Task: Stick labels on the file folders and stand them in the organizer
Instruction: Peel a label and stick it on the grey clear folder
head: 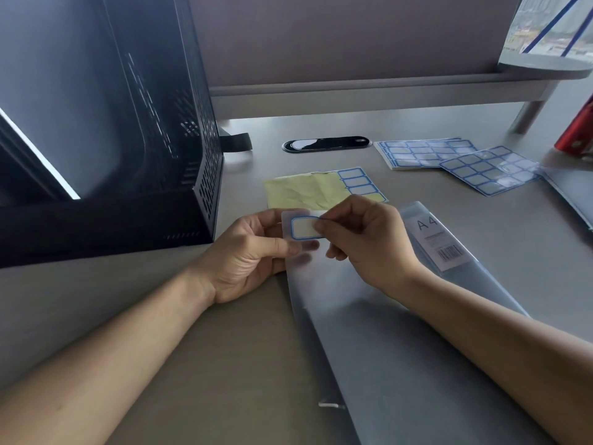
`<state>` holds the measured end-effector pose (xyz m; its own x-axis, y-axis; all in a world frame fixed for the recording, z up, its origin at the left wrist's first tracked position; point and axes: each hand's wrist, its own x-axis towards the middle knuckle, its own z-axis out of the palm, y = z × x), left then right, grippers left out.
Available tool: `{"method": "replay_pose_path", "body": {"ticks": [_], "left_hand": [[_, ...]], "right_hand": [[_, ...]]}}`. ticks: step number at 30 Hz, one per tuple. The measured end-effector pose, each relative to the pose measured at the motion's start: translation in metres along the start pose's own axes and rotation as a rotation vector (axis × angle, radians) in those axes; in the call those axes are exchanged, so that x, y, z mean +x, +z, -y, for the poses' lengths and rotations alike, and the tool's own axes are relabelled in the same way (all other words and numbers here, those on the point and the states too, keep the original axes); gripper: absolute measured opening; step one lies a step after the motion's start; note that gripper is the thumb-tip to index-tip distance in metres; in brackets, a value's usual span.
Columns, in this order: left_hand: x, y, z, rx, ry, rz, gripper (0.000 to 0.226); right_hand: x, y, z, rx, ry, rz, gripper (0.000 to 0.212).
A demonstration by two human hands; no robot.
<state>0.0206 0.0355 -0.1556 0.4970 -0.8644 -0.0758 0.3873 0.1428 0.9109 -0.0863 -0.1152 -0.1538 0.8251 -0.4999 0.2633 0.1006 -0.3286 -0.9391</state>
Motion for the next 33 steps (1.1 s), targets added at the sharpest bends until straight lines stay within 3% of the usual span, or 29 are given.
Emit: {"method": "replay_pose_path", "body": {"ticks": [11,33], "left_hand": [[-0.001,0.012,0.002,0.073,0.026,-0.135,0.020],[-0.001,0.015,0.005,0.065,0.086,-0.228,0.024]], "right_hand": [[-0.001,-0.001,0.000,-0.011,-0.005,0.010,0.008],[0.002,0.001,0.000,-0.054,0.012,0.045,0.015]]}}
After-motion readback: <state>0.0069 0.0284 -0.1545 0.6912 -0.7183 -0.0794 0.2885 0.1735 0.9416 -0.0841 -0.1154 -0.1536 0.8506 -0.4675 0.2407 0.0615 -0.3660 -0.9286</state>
